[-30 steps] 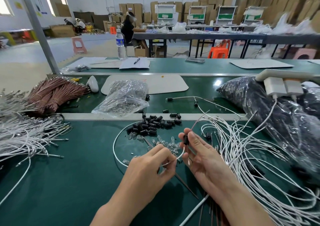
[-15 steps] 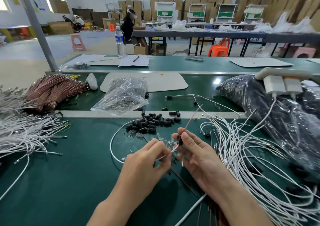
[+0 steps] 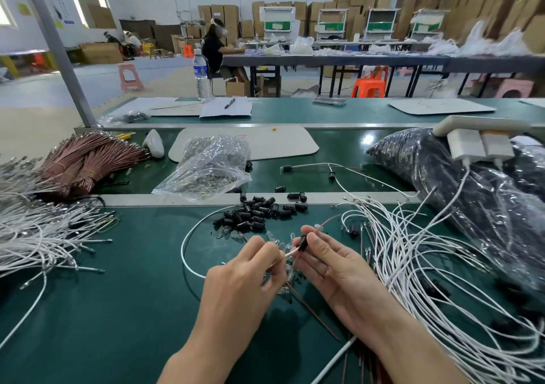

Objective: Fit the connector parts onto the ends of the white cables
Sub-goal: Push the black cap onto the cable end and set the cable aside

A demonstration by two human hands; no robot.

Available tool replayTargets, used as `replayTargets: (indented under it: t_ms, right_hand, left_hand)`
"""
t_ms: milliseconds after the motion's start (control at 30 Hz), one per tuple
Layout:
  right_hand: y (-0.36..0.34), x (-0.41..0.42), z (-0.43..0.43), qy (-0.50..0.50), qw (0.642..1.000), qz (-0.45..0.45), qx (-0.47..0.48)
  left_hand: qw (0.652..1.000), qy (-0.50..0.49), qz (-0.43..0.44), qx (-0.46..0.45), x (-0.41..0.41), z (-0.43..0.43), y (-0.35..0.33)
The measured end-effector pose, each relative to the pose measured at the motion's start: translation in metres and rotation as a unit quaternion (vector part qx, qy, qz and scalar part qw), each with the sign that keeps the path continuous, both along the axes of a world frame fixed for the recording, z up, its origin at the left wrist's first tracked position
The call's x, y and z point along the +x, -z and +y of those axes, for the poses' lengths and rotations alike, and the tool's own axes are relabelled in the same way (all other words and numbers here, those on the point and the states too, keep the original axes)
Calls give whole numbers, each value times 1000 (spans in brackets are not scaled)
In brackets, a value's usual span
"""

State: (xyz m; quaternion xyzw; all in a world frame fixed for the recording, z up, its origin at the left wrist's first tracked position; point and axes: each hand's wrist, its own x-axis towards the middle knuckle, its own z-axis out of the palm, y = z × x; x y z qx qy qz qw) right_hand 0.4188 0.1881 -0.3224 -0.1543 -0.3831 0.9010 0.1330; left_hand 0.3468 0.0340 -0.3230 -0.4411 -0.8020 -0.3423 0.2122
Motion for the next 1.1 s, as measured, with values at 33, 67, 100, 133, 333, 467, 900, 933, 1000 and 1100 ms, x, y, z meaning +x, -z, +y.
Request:
replayTargets:
  t_ms: [33,67,100,133,333,467,900,933,1000,1100]
  right_hand:
    - [0,0,0,1,1000,-2,-4]
    - [1,0,1,2,1000,-3,-5]
    - [1,0,1,3,1000,-4,-5]
    - [1,0,1,3,1000,-5,-4]
    - [3,-2,-2,-6,1000,-7,19]
    - [3,-3,-4,-13,1000,-8,6]
    - [-3,1,2,-49,996,2,-74]
    - [-3,1,4,-50,996,1,-67]
    - [-2,2,6,-57,997,-1,-48]
    - [-2,2,5,-68,998,-3,-11]
  left_hand:
    - [1000,2,1,-3,0,0,0]
    - [1000,4,1,-4,1,0,-1]
    - [1000,4,1,-4,1,0,-1]
    - [1000,2,1,-3,1,1,-1]
    - [999,-32,-9,-7,-1,2,2]
    - [999,-33,-15,-7,-1,1,3]
    - [985,67,-155,16,-6,-2,8]
    - [979,86,-182,28,-8,-2,9]
    - [965,117,-231,48,-12,-2,10]
    - [951,122,-278,60,-14,-2,9]
